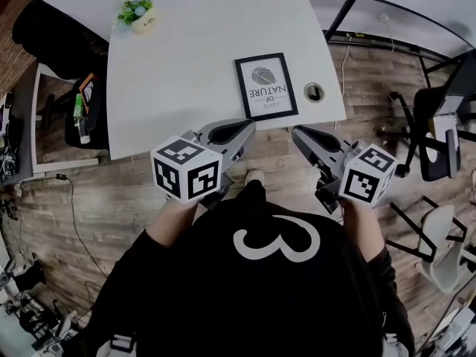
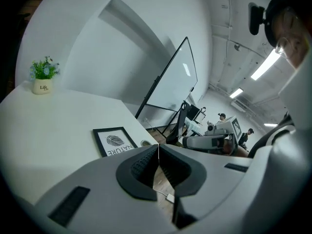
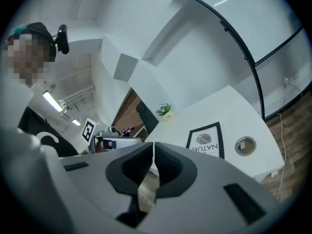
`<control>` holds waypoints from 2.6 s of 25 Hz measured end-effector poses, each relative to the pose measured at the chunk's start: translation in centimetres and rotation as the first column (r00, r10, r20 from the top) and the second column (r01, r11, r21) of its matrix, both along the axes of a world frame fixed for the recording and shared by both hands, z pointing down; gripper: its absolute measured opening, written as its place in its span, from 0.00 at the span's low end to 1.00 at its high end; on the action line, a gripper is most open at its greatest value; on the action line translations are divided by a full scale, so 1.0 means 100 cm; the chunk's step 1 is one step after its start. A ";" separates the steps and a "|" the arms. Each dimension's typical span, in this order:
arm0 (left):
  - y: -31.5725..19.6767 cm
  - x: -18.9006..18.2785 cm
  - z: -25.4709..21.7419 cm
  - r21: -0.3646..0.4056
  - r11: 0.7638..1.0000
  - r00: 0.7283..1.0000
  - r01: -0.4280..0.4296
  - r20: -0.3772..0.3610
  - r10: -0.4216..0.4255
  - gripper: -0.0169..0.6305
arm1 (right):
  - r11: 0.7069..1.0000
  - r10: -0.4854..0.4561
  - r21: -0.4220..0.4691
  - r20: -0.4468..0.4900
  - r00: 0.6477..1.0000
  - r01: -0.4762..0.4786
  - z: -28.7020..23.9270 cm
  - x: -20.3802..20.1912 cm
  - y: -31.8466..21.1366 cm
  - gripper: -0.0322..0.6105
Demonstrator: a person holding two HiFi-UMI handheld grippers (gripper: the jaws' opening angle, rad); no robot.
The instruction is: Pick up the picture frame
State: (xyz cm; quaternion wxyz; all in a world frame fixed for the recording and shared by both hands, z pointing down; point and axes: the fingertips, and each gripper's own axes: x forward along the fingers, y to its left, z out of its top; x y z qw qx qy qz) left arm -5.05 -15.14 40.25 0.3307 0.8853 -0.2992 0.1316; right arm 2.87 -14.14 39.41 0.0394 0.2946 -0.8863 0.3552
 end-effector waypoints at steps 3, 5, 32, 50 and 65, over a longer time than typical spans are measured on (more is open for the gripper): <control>-0.017 -0.008 0.016 -0.030 0.999 1.000 -0.010 0.007 0.011 0.05 | 1.000 0.015 -0.017 -0.038 0.999 -0.015 0.014 0.003 -0.020 0.09; -0.024 -0.011 0.025 -0.050 0.999 1.000 -0.019 0.004 0.019 0.05 | 0.999 0.026 -0.019 -0.048 0.999 -0.027 0.019 0.003 -0.030 0.09; -0.111 -0.018 0.078 -0.205 0.963 0.984 0.177 0.060 -0.168 0.20 | 0.973 -0.102 -0.222 -0.180 0.978 0.060 0.105 0.033 -0.126 0.20; -0.120 -0.023 0.167 -0.335 0.916 0.961 0.221 0.233 -0.147 0.26 | 0.928 -0.192 -0.365 -0.305 0.933 0.071 0.175 0.027 -0.155 0.24; -0.127 -0.023 0.184 -0.366 0.890 0.950 0.272 0.249 -0.188 0.26 | 0.938 -0.165 -0.347 -0.434 0.886 0.004 0.197 0.025 -0.154 0.24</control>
